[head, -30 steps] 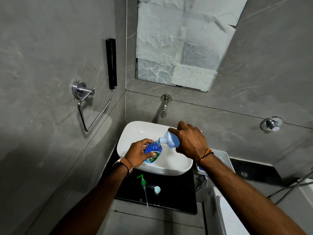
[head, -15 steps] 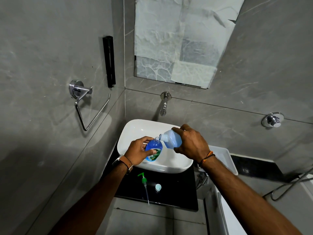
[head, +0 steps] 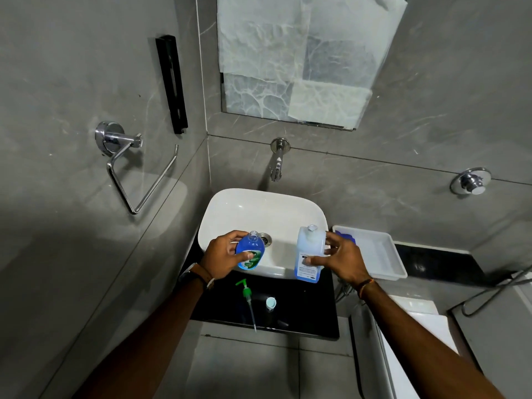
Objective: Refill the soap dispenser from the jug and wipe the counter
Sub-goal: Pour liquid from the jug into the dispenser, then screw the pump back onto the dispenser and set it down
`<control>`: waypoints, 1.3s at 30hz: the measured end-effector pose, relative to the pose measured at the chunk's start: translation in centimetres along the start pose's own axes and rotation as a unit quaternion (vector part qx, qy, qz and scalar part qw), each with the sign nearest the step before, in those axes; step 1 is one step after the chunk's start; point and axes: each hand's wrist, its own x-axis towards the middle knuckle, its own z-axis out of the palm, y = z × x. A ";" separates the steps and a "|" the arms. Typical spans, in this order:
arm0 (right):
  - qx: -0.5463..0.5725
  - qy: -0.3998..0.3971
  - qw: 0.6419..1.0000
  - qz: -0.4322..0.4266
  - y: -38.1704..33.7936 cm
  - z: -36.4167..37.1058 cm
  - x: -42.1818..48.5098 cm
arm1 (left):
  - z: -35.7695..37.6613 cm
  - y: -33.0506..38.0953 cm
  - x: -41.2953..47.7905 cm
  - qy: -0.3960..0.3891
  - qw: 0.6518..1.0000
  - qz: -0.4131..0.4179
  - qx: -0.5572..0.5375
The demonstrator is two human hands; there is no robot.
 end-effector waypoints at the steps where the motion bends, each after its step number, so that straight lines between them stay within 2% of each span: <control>1: 0.010 -0.003 1.000 0.008 0.8 0.3 -0.2 | 0.1 -0.5 -0.2 0.000 1.000 -0.003 0.004; 10: 0.055 -0.039 0.996 0.060 6.0 3.1 -1.3 | 0.7 -4.5 -1.6 0.016 0.999 -0.040 0.034; 18: 0.019 -0.069 0.994 0.083 9.2 5.0 -2.2 | -0.5 -8.1 -3.0 0.029 0.995 -0.086 0.051; 31: 0.064 -0.025 0.989 0.128 11.3 8.4 -1.8 | 0.7 -11.9 -3.7 0.015 0.986 -0.167 -0.011; 39: 0.040 -0.019 0.993 0.107 11.4 8.8 -2.9 | 1.4 -13.0 -4.2 0.013 0.984 -0.176 -0.027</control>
